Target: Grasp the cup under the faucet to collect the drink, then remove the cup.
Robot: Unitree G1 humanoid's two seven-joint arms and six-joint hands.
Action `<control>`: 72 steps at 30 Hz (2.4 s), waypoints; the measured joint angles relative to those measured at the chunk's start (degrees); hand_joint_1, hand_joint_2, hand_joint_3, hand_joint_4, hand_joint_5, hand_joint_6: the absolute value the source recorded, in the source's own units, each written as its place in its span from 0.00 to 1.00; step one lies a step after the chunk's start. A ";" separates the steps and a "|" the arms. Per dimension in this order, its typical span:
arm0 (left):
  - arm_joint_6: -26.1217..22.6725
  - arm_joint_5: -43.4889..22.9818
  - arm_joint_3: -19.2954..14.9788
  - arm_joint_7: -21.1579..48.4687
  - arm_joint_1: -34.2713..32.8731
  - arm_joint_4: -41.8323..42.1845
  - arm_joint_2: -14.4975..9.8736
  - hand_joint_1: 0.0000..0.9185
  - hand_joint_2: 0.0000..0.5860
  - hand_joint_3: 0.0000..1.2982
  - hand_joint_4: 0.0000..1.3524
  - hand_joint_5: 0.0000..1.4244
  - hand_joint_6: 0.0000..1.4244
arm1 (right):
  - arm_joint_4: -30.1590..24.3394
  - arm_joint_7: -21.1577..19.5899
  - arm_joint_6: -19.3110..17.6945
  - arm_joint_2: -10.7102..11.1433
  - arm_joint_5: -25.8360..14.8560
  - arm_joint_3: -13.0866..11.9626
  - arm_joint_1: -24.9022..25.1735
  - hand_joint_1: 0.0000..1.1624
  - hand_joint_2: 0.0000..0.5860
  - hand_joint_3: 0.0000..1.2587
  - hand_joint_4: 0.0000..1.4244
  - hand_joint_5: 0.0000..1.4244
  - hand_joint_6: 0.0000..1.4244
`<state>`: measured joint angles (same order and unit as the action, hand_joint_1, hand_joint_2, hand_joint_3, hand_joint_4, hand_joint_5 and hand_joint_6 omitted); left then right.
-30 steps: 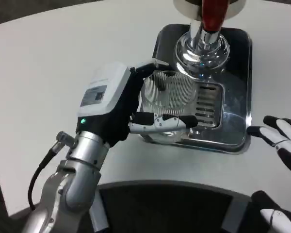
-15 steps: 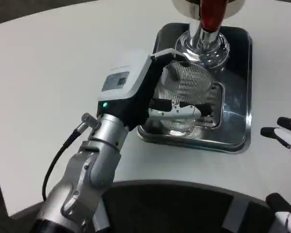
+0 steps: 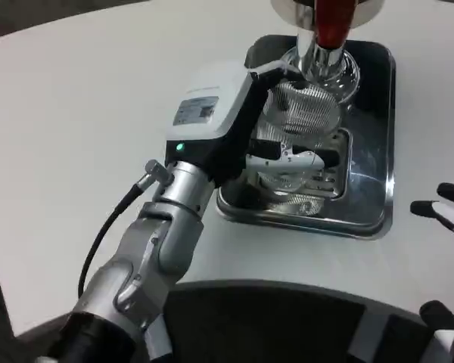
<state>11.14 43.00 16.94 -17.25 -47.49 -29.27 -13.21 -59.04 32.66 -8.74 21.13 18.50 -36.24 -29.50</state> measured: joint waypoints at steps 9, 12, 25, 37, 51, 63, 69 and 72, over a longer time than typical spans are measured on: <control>0.01 0.11 1.28 -3.09 -1.52 -3.19 0.74 0.54 0.03 0.63 0.64 0.77 0.98 | 0.00 0.00 0.83 0.29 -0.44 -0.75 -0.13 0.32 0.76 0.09 0.01 0.00 0.00; 0.07 -0.03 1.85 -3.70 -1.85 -3.83 0.89 0.50 0.05 0.55 0.57 0.72 0.96 | 0.00 -0.01 1.00 0.32 -0.45 -0.95 -0.17 0.32 0.76 0.09 0.01 0.00 0.00; 0.17 -0.17 2.36 -3.43 -2.41 -5.10 1.09 0.27 0.14 0.30 0.30 0.44 0.76 | 0.00 -0.03 1.53 0.35 -0.45 -0.87 -0.19 0.32 0.76 0.10 0.01 0.00 0.00; -0.08 -0.96 2.13 0.48 -1.89 -4.05 -0.40 0.19 0.12 0.09 0.07 0.21 0.47 | 0.00 -0.12 2.27 1.54 0.06 1.84 1.30 0.32 0.76 0.10 0.01 0.00 0.00; 0.59 -4.62 1.58 2.05 -1.09 -0.62 -1.00 0.04 0.07 0.00 0.00 0.08 0.32 | 0.00 -0.12 2.76 2.19 0.06 2.30 2.04 0.32 0.76 0.11 0.01 0.00 0.00; 1.14 -6.32 -0.66 2.68 3.22 7.02 -3.94 0.02 0.07 0.00 0.00 0.10 0.33 | -0.01 -0.13 2.85 2.18 0.37 3.98 2.43 0.32 0.76 0.11 0.01 0.00 0.00; 1.16 -6.85 -2.88 3.41 6.79 12.18 -5.96 0.02 0.07 0.00 0.00 0.10 0.33 | -0.01 -0.13 3.10 2.21 1.00 5.14 2.97 0.32 0.76 0.11 0.01 0.00 0.00; 1.20 -7.86 -4.64 4.30 8.83 16.18 -7.04 0.01 0.07 0.00 0.00 0.10 0.32 | -0.02 -0.14 3.53 2.24 1.44 5.53 3.46 0.32 0.76 0.11 0.01 0.00 0.00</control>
<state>12.34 35.14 12.30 -12.95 -38.66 -13.08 -20.25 -59.05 32.53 -5.21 23.37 19.94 -30.70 -26.04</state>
